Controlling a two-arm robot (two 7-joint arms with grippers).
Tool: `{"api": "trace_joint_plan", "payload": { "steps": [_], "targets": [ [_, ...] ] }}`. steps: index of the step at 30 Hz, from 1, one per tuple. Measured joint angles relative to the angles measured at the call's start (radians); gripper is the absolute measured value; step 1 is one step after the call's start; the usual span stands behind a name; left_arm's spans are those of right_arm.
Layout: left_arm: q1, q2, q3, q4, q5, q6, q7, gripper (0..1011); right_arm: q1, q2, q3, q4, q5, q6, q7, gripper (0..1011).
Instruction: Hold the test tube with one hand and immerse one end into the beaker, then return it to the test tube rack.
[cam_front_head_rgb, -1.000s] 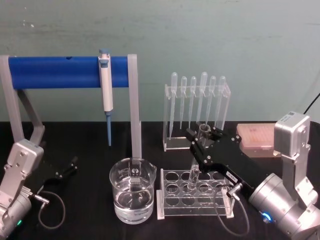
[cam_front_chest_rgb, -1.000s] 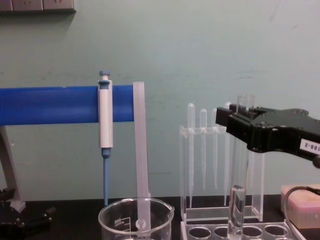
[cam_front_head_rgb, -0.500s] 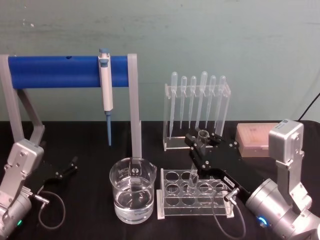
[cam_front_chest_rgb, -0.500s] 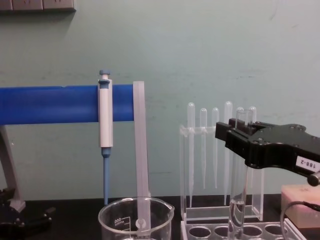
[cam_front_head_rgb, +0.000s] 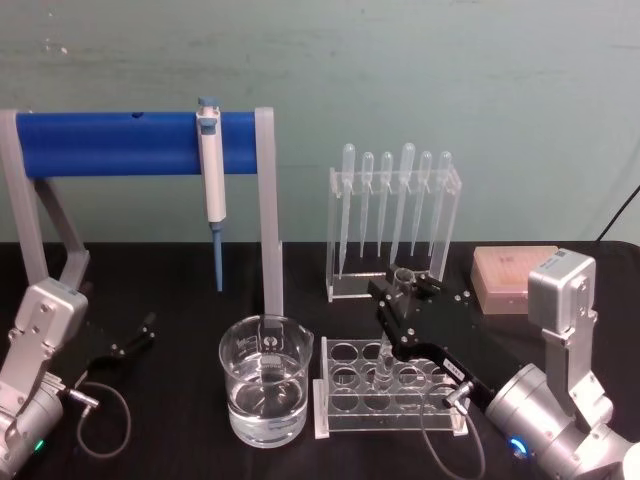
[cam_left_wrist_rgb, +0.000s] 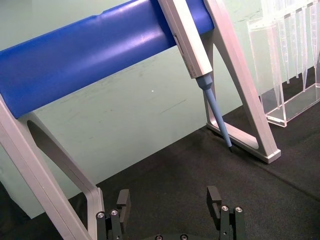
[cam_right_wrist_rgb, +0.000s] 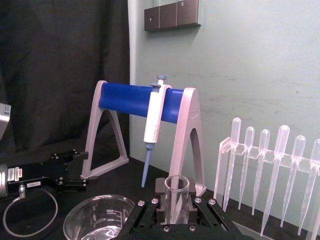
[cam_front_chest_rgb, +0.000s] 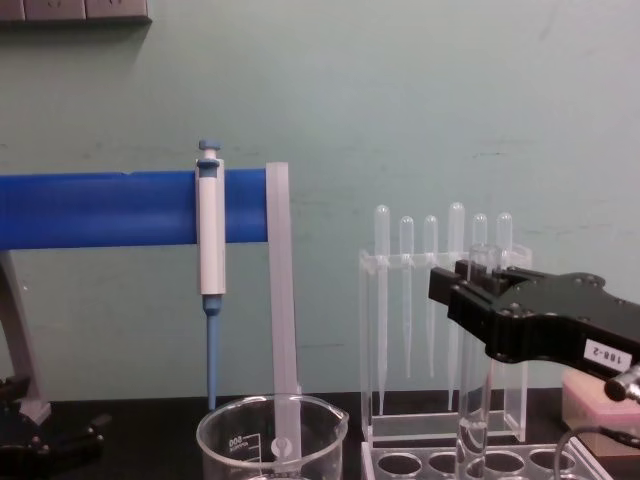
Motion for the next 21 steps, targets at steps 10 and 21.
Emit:
{"api": "trace_joint_plan", "payload": {
  "steps": [10, 21],
  "targets": [
    [0.0, 0.0, 0.0, 0.0, 0.0, 0.0, 0.0, 1000, 0.006, -0.015, -0.001, 0.041, -0.004, -0.029, 0.011, 224],
    [0.0, 0.0, 0.0, 0.0, 0.0, 0.0, 0.0, 1000, 0.015, -0.027, -0.008, 0.077, -0.005, -0.042, 0.019, 223]
  ]
}}
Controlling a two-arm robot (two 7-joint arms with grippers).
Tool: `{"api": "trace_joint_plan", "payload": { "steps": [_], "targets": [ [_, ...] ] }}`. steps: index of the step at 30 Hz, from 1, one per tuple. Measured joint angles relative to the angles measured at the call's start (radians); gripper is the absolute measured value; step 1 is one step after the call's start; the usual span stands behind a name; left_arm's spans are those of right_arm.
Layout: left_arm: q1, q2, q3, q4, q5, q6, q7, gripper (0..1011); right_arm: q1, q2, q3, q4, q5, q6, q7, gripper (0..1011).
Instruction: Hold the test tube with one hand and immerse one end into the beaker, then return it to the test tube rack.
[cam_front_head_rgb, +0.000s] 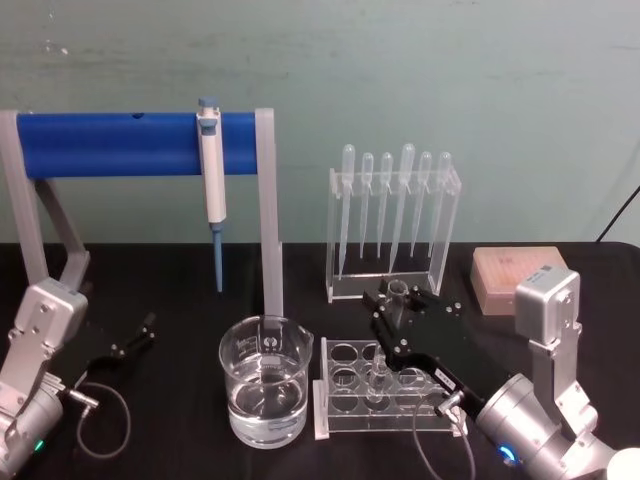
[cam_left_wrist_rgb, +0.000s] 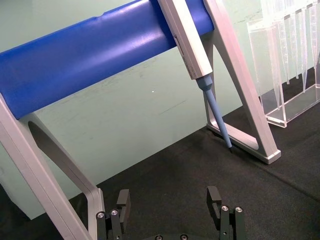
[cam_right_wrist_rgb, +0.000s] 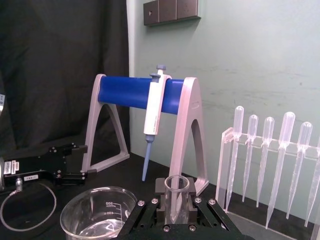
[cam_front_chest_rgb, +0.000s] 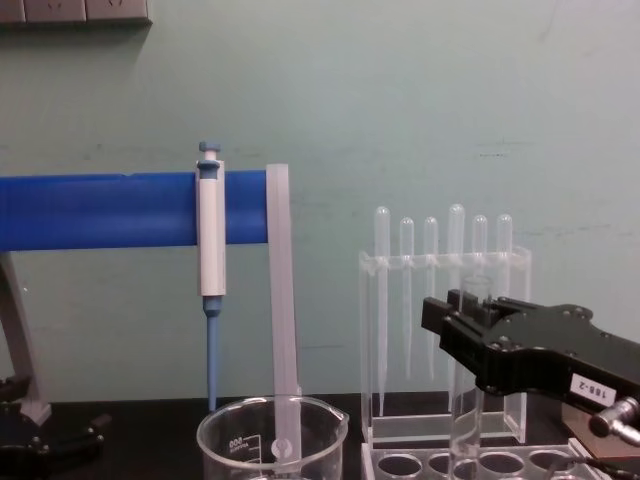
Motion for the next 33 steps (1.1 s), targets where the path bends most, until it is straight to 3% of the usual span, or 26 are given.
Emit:
{"api": "trace_joint_plan", "payload": {
  "steps": [25, 28, 33],
  "targets": [
    [0.0, 0.0, 0.0, 0.0, 0.0, 0.0, 0.0, 1000, 0.005, -0.008, -0.005, 0.037, -0.007, 0.01, 0.0, 224],
    [0.0, 0.0, 0.0, 0.0, 0.0, 0.0, 0.0, 1000, 0.005, -0.008, -0.006, 0.038, -0.009, 0.014, 0.0, 255],
    [0.0, 0.0, 0.0, 0.0, 0.0, 0.0, 0.0, 1000, 0.005, -0.008, -0.007, 0.037, -0.011, 0.019, -0.001, 435]
  ]
}}
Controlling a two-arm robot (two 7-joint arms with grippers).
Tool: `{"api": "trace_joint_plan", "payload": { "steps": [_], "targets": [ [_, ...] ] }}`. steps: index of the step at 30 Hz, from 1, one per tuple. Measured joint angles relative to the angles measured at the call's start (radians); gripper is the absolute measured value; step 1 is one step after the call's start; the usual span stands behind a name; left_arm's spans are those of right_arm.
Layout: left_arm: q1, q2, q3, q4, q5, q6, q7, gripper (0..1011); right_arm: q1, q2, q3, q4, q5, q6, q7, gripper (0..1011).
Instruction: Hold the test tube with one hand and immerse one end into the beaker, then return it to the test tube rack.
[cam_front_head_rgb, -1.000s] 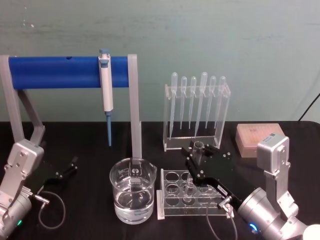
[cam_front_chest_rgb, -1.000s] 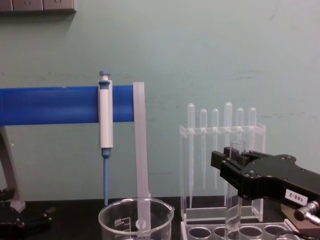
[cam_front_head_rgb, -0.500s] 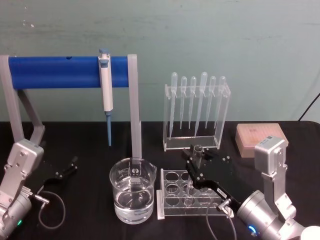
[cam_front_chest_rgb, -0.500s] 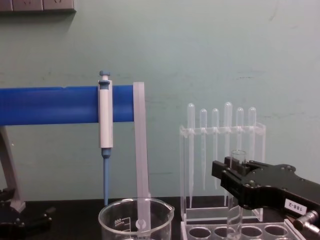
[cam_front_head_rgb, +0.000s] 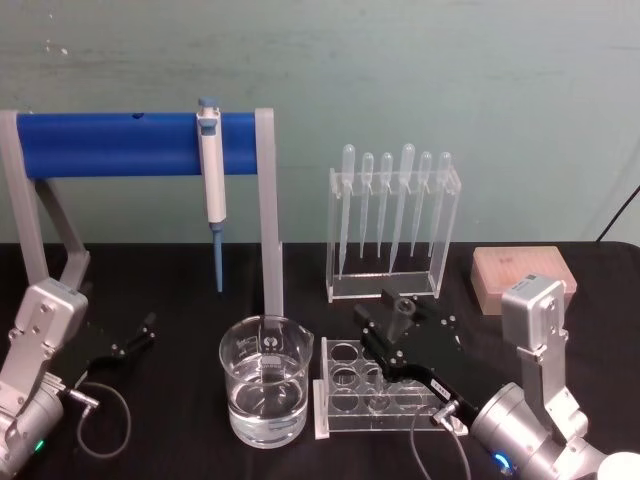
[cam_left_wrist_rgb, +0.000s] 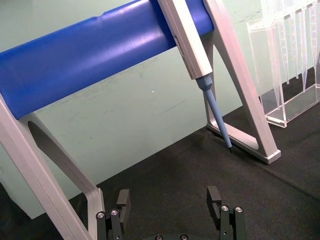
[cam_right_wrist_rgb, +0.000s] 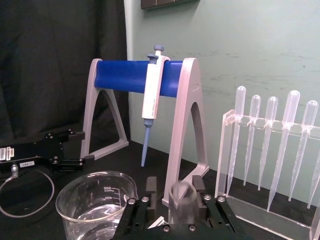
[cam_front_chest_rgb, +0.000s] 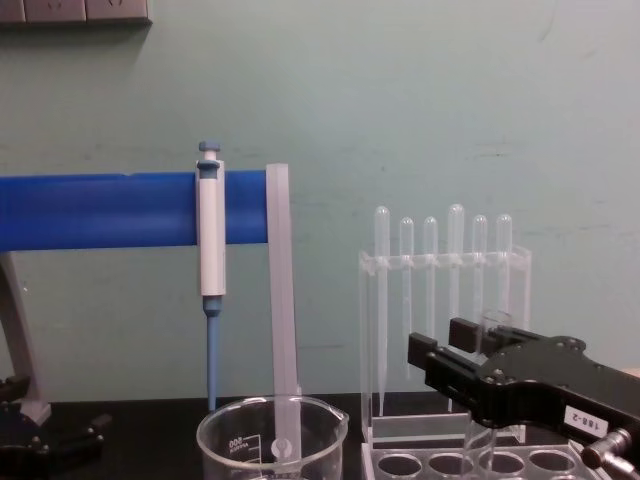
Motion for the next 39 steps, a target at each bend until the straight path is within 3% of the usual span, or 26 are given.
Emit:
{"api": "trace_joint_plan", "payload": {
  "steps": [13, 19, 31, 39],
  "targets": [
    [0.0, 0.0, 0.0, 0.0, 0.0, 0.0, 0.0, 1000, -0.001, 0.004, -0.007, -0.033, -0.015, 0.01, -0.004, 829],
    [0.0, 0.0, 0.0, 0.0, 0.0, 0.0, 0.0, 1000, -0.017, 0.013, 0.008, -0.075, -0.023, 0.013, -0.02, 993],
    [0.0, 0.0, 0.0, 0.0, 0.0, 0.0, 0.0, 1000, -0.07, 0.023, 0.083, -0.172, -0.005, -0.017, -0.051, 1002],
    [0.0, 0.0, 0.0, 0.0, 0.0, 0.0, 0.0, 1000, -0.098, 0.024, 0.138, -0.193, 0.003, -0.027, -0.078, 1002]
  ]
}}
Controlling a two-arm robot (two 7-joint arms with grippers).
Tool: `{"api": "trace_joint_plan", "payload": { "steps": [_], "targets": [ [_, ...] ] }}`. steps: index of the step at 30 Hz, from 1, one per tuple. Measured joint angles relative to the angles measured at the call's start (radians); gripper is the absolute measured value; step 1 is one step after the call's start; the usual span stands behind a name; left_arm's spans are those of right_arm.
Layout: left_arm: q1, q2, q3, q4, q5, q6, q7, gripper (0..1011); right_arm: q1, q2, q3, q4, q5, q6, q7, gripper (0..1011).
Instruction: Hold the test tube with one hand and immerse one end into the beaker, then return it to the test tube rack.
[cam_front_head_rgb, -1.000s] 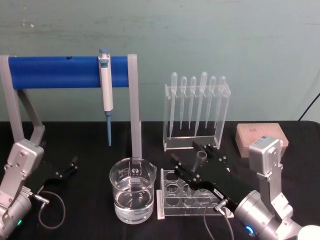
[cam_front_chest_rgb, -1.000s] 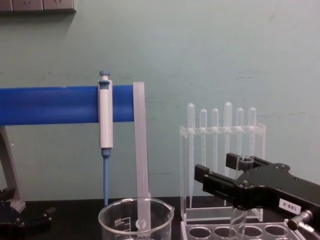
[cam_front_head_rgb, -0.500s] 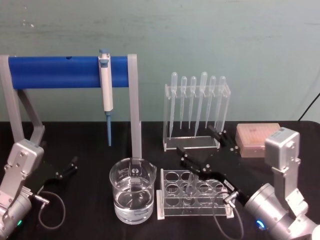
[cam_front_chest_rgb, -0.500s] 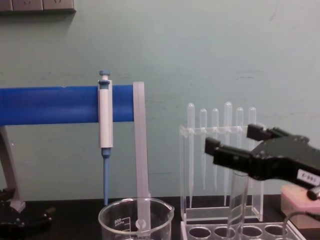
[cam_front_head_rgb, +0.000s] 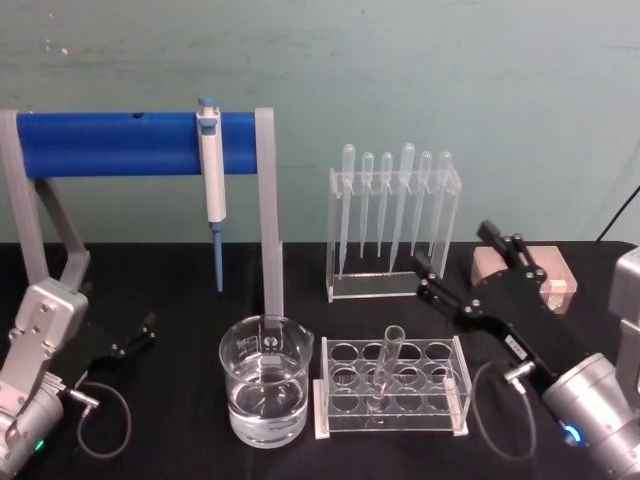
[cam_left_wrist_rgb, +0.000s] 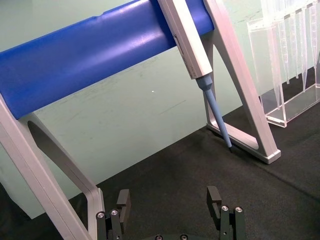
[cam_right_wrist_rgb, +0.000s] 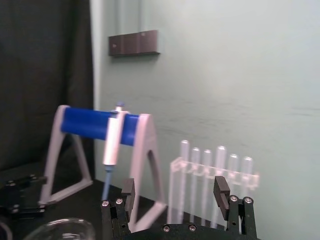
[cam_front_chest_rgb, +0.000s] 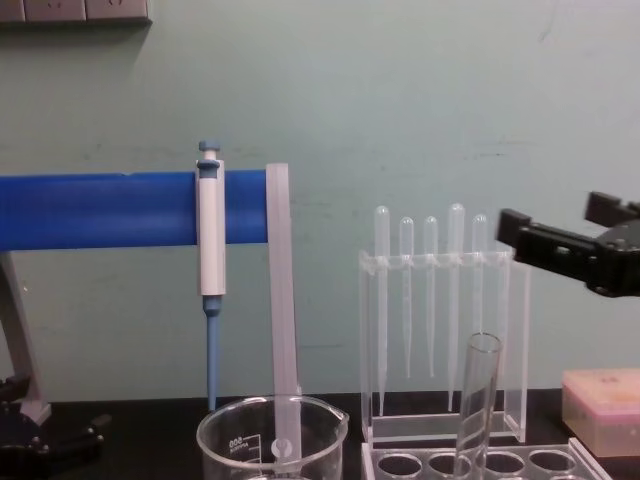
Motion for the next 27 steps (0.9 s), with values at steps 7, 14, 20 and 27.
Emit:
{"api": "trace_joint_plan", "payload": {
  "steps": [7, 14, 20, 27],
  "targets": [
    [0.0, 0.0, 0.0, 0.0, 0.0, 0.0, 0.0, 1000, -0.008, -0.023, 0.046, 0.058, -0.014, -0.003, -0.044, 1003],
    [0.0, 0.0, 0.0, 0.0, 0.0, 0.0, 0.0, 1000, -0.009, -0.052, 0.089, 0.129, -0.038, -0.006, -0.086, 1003],
    [0.0, 0.0, 0.0, 0.0, 0.0, 0.0, 0.0, 1000, -0.001, -0.056, 0.103, 0.18, -0.091, 0.004, -0.108, 1002],
    [0.0, 0.0, 0.0, 0.0, 0.0, 0.0, 0.0, 1000, 0.007, -0.053, 0.103, 0.221, -0.165, 0.016, -0.126, 1003]
  ]
}}
